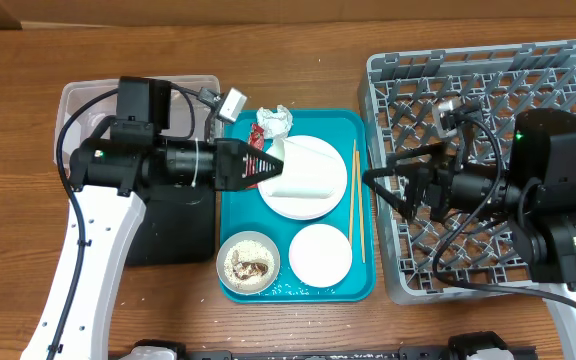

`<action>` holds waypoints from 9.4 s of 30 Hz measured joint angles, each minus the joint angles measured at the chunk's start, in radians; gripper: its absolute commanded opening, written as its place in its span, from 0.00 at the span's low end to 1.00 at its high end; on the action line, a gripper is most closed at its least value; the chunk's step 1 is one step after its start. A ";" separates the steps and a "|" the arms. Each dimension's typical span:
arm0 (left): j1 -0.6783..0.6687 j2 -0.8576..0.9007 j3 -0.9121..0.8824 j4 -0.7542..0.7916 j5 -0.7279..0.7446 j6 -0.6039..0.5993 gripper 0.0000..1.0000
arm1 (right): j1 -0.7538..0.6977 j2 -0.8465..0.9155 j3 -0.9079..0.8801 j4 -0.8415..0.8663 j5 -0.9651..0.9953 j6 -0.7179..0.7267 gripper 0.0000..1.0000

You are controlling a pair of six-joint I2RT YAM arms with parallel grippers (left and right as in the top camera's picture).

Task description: Sort waste into correct bins and load items into the dishwasher

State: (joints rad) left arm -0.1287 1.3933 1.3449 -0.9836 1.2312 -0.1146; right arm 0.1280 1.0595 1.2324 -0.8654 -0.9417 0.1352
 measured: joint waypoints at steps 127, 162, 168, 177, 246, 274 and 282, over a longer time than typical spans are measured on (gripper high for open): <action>0.037 -0.457 0.345 -0.450 -1.246 -0.261 1.00 | 0.633 0.568 -0.125 -0.224 0.950 0.222 0.64; 0.037 -0.437 0.345 -0.460 -1.274 -0.276 1.00 | 0.530 0.190 0.114 -0.381 1.820 0.558 0.04; 0.037 -0.437 0.345 -0.460 -1.274 -0.276 1.00 | 0.293 0.244 0.113 -0.384 1.947 0.670 0.04; 0.037 -0.436 0.345 -0.460 -1.274 -0.276 1.00 | -0.045 0.437 0.113 -0.304 1.996 0.729 0.04; 0.037 -0.436 0.345 -0.460 -1.274 -0.276 1.00 | 0.467 0.556 0.278 -0.382 1.179 0.378 0.59; 0.037 -0.435 0.345 -0.460 -1.274 -0.276 1.00 | 0.494 0.880 0.022 0.010 0.882 0.965 0.24; 0.037 -0.435 0.345 -0.460 -1.274 -0.276 1.00 | 0.483 0.890 0.040 -0.002 0.879 0.983 0.04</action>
State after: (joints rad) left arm -0.0917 0.9588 1.6901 -1.4441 -0.0425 -0.3908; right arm 0.6113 1.9491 1.2724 -0.8677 -0.0624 1.1179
